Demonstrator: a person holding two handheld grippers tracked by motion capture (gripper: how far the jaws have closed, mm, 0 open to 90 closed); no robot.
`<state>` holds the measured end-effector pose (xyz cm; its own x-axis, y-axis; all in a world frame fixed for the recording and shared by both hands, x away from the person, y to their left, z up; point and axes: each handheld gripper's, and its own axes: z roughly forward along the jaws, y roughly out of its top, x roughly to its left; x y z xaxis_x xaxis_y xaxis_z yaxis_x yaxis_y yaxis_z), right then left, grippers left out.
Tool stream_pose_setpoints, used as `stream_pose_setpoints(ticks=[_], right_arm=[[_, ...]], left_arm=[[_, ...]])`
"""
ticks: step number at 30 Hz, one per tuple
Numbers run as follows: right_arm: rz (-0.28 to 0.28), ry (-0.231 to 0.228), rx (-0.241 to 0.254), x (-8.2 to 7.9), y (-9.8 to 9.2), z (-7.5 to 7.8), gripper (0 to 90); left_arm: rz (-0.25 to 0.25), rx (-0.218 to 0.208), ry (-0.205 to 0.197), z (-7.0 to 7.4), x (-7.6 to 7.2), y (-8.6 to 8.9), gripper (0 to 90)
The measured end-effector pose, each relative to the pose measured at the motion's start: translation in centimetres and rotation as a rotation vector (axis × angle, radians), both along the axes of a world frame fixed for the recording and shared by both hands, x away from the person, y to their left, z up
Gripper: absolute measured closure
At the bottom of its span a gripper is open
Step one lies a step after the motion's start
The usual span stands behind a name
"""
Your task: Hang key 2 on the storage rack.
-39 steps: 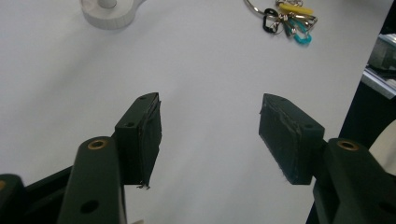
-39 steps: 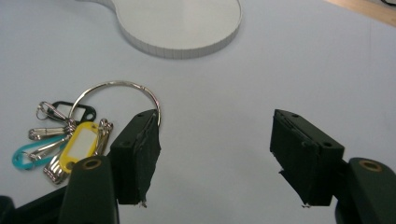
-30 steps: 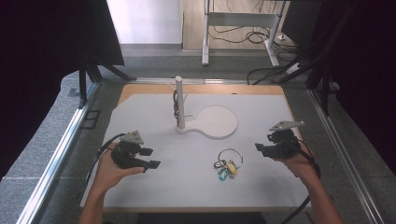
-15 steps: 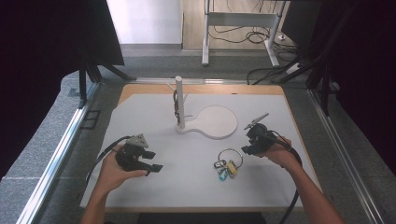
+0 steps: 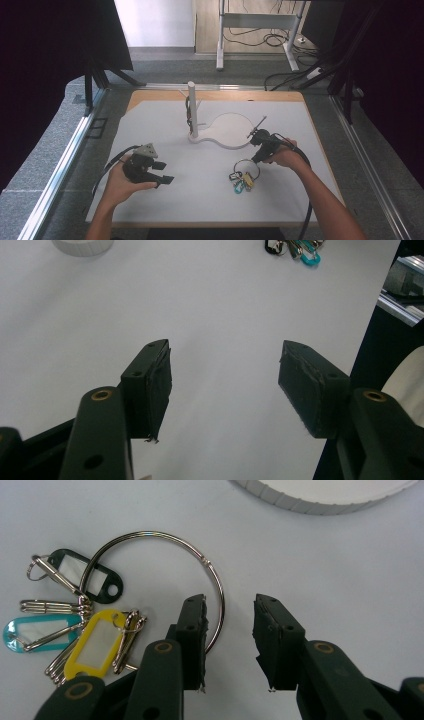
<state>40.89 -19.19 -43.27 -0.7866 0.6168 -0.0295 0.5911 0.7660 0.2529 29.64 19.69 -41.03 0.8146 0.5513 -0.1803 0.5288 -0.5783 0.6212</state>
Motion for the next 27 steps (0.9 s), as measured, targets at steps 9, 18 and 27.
stream_pose_setpoints(ticks=[9, 18, 27], right_arm=[[0.046, 0.020, -0.033, 0.7, 1.0, -1.1, 70.6], [0.082, 0.034, -0.080, 1.2, 2.2, -2.3, 74.2], [0.067, 0.078, -0.072, 1.7, 2.3, -2.5, 78.0]], left_arm=[[-0.005, 0.007, 0.006, -0.2, 0.1, -0.2, 38.6], [-0.032, -0.064, 0.022, 0.1, -0.2, 0.0, 38.5], [-0.033, -0.046, 0.030, -0.2, -0.1, -0.4, 38.6]])
